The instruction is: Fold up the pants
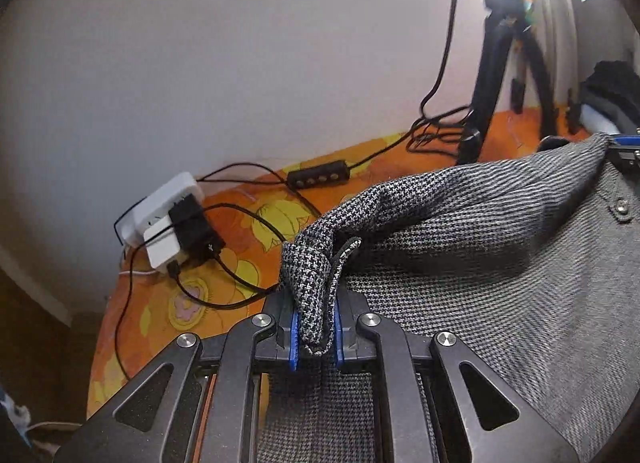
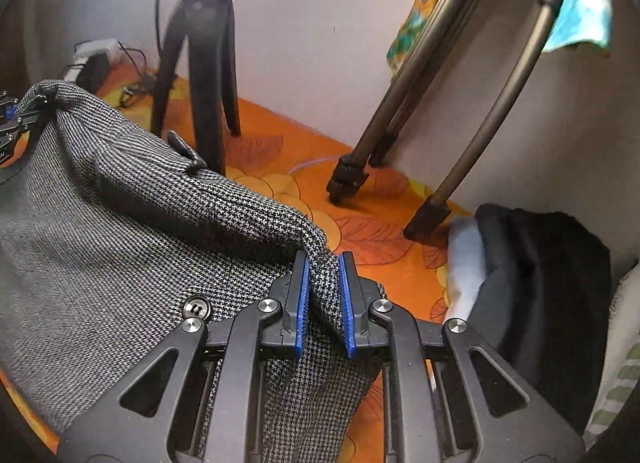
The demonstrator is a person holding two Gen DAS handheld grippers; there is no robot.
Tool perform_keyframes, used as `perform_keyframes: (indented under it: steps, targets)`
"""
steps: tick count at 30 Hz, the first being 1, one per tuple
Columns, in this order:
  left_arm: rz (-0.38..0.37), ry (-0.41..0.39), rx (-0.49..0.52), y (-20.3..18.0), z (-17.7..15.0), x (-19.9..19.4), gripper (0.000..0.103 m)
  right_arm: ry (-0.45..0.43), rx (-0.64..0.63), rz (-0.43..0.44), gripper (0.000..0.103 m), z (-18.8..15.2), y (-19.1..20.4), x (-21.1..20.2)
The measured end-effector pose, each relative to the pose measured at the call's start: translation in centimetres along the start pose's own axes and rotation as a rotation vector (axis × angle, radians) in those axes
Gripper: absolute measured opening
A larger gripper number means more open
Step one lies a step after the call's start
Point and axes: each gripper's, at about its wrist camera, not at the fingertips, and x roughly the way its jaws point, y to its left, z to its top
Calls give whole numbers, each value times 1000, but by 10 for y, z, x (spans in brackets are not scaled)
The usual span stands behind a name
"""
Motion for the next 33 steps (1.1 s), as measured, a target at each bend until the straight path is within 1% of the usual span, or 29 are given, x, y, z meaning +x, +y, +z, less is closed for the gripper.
perform_keyframes:
  steps: [2, 4, 5, 6, 7, 8, 9, 11, 14, 17, 19, 22, 23, 24, 27, 29, 30, 32, 33]
  targets:
    - [24, 19, -20, 4, 3, 7, 23, 6, -7, -5, 14, 0, 3, 6]
    - [60, 23, -56, 14, 8, 8, 42, 17, -10, -11, 18, 1, 5, 11]
    - [76, 21, -72, 19, 9, 7, 43, 24, -5, -15, 19, 1, 4, 13]
    - [97, 18, -93, 26, 10, 4, 43, 28, 1, -20, 27, 1, 3, 14]
    - [96, 8, -113, 34, 11, -2, 43, 31, 14, -25, 37, 1, 0, 14]
    - [97, 0, -122, 41, 11, -6, 43, 25, 28, -28, 41, 1, -3, 11]
    - [99, -7, -133, 48, 10, -14, 43, 17, 38, -28, 48, 0, -6, 7]
    - [78, -9, -154, 60, 5, -26, 43, -8, 61, -22, 50, -5, -12, -7]
    - [33, 5, -190, 78, -16, -46, 43, -39, 82, 11, 50, -13, -13, -29]
    - [-30, 43, -227, 88, -44, -60, 43, -71, 66, 13, 51, -27, -7, -56]
    - [-97, 79, -257, 89, -63, -67, 43, -78, 58, 9, 54, -40, -2, -74]
    - [-160, 134, -296, 88, -85, -65, 44, -71, 114, 58, 56, -53, -6, -89]
    - [-165, 147, -311, 88, -90, -63, 46, -66, 136, 74, 56, -59, -7, -97]
    - [-171, 157, -332, 89, -94, -61, 50, -53, 168, 98, 56, -68, -8, -102]
    - [-195, 172, -395, 93, -103, -56, 51, -47, 210, 172, 56, -89, -4, -118]
    - [-198, 173, -418, 95, -106, -57, 51, -56, 183, 250, 56, -99, 13, -129]
    - [-204, 178, -431, 96, -107, -55, 51, -60, 163, 274, 56, -99, 21, -131]
    - [-218, 184, -454, 96, -109, -52, 51, -78, 68, 356, 56, -97, 54, -141]
    - [-225, 182, -461, 96, -110, -53, 51, -85, 38, 379, 56, -97, 64, -144]
